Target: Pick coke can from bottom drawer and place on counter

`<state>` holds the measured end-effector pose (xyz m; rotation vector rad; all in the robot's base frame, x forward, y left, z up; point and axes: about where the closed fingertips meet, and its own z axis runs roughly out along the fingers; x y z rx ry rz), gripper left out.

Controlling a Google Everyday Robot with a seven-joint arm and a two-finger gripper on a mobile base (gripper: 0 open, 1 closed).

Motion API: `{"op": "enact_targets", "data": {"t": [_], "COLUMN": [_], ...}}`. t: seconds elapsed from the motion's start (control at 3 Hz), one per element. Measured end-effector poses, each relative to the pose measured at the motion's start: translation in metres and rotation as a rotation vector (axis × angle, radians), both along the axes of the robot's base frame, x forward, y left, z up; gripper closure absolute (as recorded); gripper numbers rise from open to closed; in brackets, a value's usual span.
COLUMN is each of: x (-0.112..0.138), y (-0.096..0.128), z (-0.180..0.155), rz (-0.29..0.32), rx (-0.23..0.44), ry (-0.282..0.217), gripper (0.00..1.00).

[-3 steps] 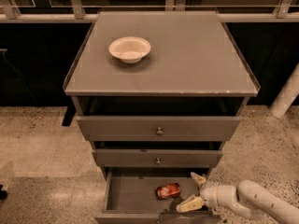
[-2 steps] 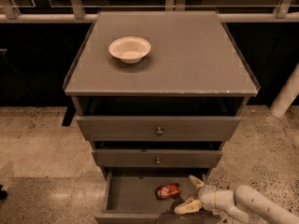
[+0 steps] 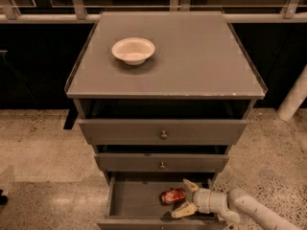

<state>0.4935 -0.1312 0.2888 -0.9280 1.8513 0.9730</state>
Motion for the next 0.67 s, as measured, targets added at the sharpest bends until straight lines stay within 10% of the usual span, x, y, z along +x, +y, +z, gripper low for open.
{"op": "enact_targets", "data": {"t": [0.67], "x": [0.004], "y": [0.001], "z": [-0.012], "rz": [0.000], "rx": [-0.027], "ry": [-0.014], "gripper": [0.00]}}
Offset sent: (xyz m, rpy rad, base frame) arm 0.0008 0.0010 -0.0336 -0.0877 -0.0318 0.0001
